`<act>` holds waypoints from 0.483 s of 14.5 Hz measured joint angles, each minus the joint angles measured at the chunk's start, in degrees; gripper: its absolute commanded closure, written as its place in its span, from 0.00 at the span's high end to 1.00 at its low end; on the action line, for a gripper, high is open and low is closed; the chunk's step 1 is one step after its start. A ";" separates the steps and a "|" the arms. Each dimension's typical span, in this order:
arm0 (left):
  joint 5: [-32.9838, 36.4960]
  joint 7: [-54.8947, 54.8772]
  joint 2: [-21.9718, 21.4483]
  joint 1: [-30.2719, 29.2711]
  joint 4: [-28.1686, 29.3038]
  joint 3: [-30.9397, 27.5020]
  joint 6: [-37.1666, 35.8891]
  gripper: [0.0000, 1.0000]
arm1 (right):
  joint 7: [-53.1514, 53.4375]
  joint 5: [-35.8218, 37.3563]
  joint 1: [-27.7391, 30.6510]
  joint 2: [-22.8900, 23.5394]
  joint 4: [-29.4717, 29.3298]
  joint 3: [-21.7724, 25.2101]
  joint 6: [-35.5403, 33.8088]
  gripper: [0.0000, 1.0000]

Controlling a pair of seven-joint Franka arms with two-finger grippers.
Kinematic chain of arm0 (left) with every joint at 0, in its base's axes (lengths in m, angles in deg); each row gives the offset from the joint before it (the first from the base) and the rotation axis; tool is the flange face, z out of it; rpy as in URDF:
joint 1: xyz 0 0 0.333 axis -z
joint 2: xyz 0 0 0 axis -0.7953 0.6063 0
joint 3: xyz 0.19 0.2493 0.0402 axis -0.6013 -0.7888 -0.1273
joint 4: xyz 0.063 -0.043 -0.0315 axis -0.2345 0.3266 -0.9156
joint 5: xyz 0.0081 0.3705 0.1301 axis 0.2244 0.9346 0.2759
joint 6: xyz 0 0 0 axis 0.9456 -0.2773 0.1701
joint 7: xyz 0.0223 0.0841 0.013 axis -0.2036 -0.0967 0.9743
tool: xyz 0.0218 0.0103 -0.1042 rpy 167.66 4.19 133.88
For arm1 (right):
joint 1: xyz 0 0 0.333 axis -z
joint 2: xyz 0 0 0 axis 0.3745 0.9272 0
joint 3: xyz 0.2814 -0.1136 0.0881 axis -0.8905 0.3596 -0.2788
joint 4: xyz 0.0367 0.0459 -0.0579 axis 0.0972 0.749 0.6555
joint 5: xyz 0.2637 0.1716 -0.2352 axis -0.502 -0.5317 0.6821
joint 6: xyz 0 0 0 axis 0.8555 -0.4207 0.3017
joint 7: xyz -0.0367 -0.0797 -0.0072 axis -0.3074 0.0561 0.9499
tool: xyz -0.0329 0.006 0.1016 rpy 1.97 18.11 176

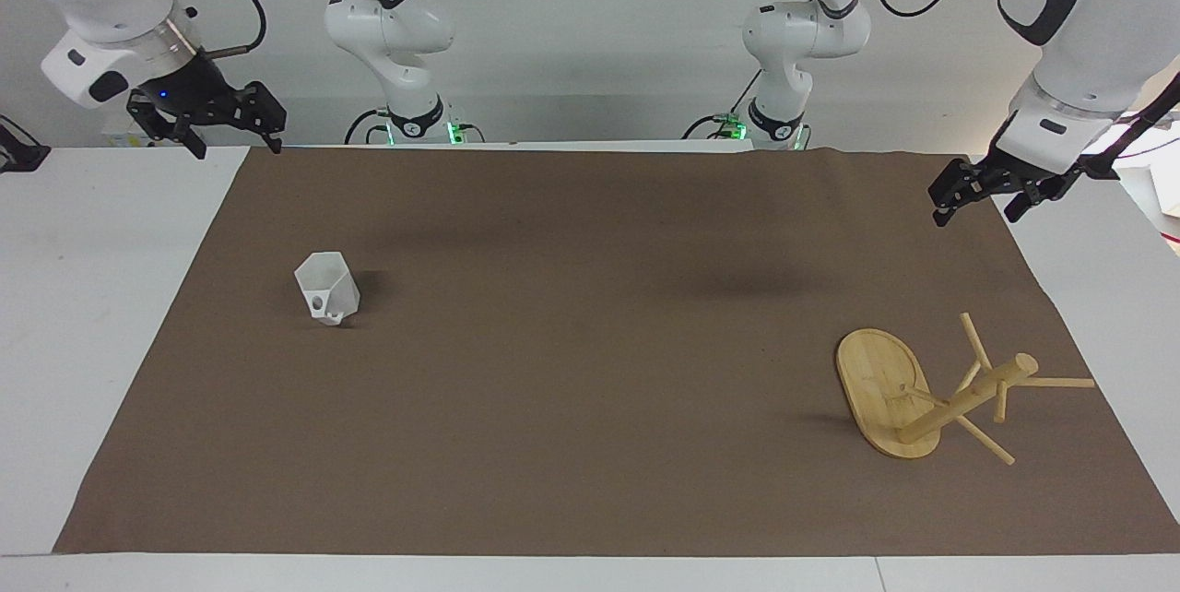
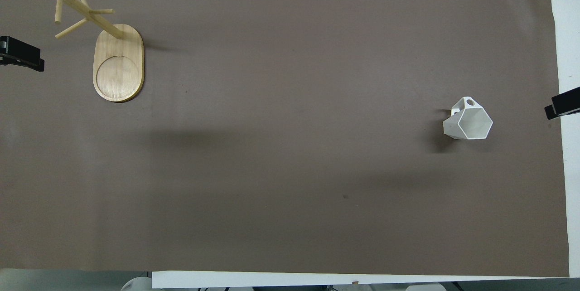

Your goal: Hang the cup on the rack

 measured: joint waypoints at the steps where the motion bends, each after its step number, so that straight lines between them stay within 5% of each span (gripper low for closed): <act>1: 0.00 0.00 0.00 0.00 0.00 0.00 0.00 1.00 | 0.00 0.00 0.00 0.00 0.00 0.00 0.00 1.00; 7: 0.00 0.00 0.00 0.00 0.00 0.00 0.00 1.00 | 0.00 0.01 0.17 0.00 0.17 0.03 -0.66 1.00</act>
